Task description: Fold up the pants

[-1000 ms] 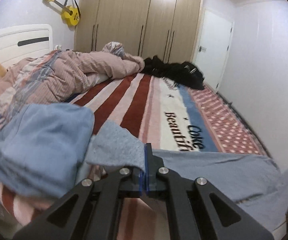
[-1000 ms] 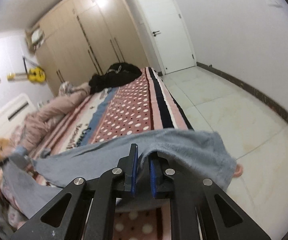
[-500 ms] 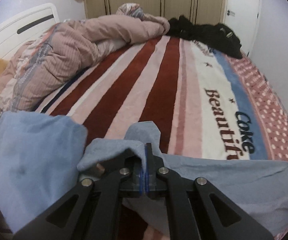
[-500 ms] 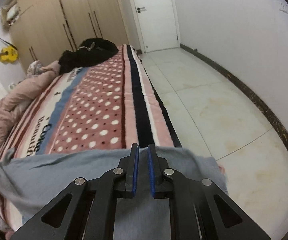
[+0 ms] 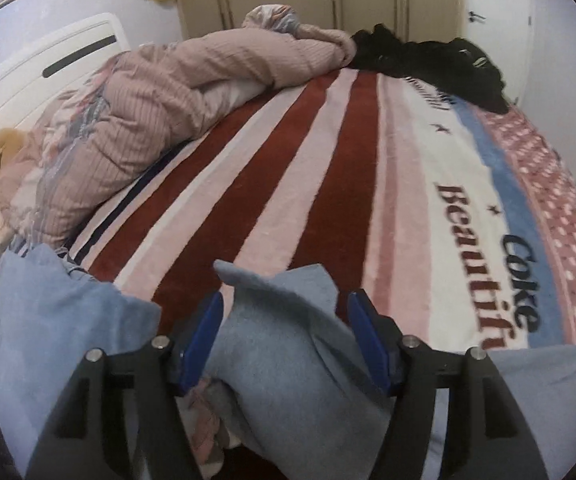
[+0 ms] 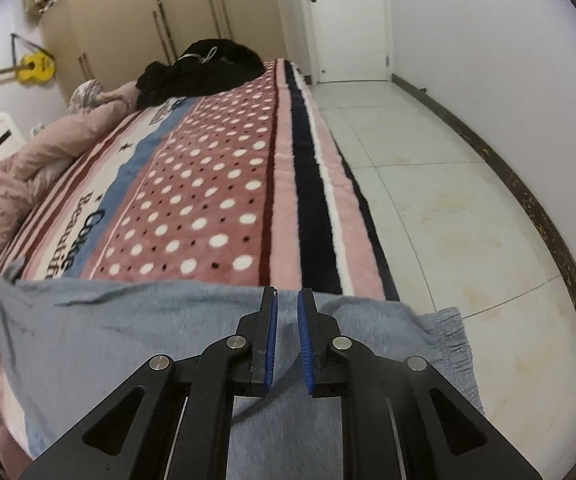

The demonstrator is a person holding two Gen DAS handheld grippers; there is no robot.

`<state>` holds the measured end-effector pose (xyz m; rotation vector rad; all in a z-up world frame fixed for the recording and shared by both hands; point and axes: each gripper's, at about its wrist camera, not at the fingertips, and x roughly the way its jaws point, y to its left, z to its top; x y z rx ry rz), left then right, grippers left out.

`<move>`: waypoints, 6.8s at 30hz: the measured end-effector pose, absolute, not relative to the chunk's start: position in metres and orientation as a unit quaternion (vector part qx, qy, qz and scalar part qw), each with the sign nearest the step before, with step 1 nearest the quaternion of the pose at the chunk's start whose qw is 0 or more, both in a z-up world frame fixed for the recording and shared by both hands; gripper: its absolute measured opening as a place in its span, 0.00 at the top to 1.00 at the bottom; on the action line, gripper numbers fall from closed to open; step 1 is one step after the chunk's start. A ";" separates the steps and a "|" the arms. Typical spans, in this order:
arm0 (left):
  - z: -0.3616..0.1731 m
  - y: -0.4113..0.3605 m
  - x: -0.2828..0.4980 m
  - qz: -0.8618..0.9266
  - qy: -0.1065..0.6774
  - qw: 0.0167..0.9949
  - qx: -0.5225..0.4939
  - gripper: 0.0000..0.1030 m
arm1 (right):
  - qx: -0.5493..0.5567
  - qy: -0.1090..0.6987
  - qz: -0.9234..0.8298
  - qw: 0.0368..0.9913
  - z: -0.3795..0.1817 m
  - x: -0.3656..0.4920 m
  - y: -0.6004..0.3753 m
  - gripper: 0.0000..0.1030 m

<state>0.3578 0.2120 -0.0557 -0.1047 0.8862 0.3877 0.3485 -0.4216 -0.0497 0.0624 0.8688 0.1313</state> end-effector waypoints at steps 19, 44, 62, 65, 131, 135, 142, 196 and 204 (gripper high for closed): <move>-0.064 0.036 0.336 -0.083 0.419 0.904 0.025 0.32 | -0.237 0.405 0.268 0.841 -0.059 0.321 -0.346 0.14; -0.104 0.042 0.336 -0.115 0.439 0.891 0.027 0.32 | -0.294 0.480 0.426 0.708 -0.114 0.359 -0.208 0.88; -0.116 0.044 0.350 -0.110 0.456 0.883 0.039 0.32 | -0.285 0.491 0.456 0.685 -0.122 0.372 -0.190 0.94; -0.116 0.045 0.353 -0.110 0.455 0.883 0.035 0.32 | -0.287 0.489 0.448 0.691 -0.123 0.372 -0.188 0.95; -0.116 0.052 0.356 -0.084 0.446 0.891 0.038 0.32 | -0.406 0.408 0.322 0.751 -0.094 0.355 -0.173 1.00; -0.112 0.061 0.354 -0.083 0.442 0.892 0.035 0.32 | -0.340 0.447 0.377 0.737 -0.090 0.362 -0.174 0.99; -0.111 0.083 0.348 -0.081 0.446 0.891 0.024 0.31 | -0.299 0.443 0.447 0.717 -0.098 0.359 -0.125 0.75; -0.131 0.119 0.311 -0.059 0.445 0.894 0.010 0.30 | -0.384 0.400 0.405 0.727 -0.107 0.389 -0.046 1.00; -0.115 0.129 0.309 -0.049 0.417 0.907 -0.003 0.27 | -0.352 0.427 0.413 0.724 -0.108 0.390 -0.050 0.79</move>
